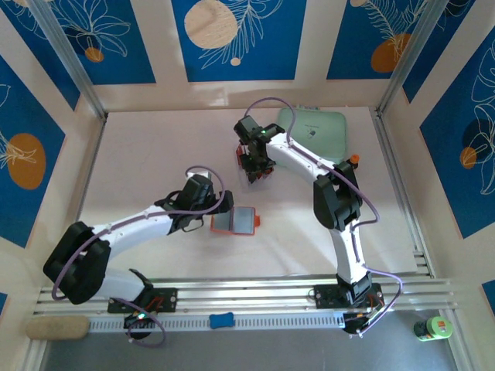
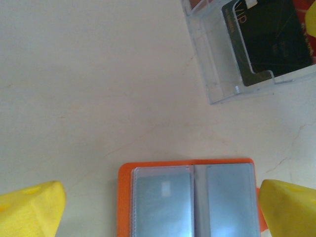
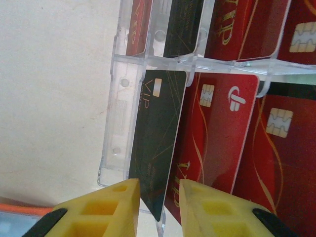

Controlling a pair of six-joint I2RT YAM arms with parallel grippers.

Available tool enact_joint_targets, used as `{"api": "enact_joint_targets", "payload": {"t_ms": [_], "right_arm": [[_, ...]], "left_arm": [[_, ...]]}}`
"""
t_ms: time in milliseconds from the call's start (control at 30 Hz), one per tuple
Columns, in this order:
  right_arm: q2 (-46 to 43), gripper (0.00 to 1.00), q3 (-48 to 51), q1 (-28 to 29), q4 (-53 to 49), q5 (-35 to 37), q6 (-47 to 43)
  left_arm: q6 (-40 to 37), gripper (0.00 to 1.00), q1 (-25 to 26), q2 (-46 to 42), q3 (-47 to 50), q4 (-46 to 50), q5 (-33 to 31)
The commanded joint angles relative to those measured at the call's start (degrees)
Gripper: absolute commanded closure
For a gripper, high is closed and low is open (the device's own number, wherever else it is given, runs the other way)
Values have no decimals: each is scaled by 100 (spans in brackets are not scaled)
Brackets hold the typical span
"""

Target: Put the credit cards into the card holder

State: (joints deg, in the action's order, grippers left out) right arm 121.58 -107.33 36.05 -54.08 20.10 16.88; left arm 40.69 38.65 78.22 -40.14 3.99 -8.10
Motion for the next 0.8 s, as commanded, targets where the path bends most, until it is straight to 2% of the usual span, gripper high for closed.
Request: {"api": "enact_joint_targets", "payload": {"t_ms": [0,433,767], "right_arm": [[212,71,-225,43,-216,64,-122],[601,72,-665,121,-449,6,-189],[649,84,-780,132,-506,-45,-177]], "left_arm": [[115,0,13,-60,98,-38,-21],[150,0,13,-87,261,-88,-60],[133,0,5,-153,339,-129,-113]]}}
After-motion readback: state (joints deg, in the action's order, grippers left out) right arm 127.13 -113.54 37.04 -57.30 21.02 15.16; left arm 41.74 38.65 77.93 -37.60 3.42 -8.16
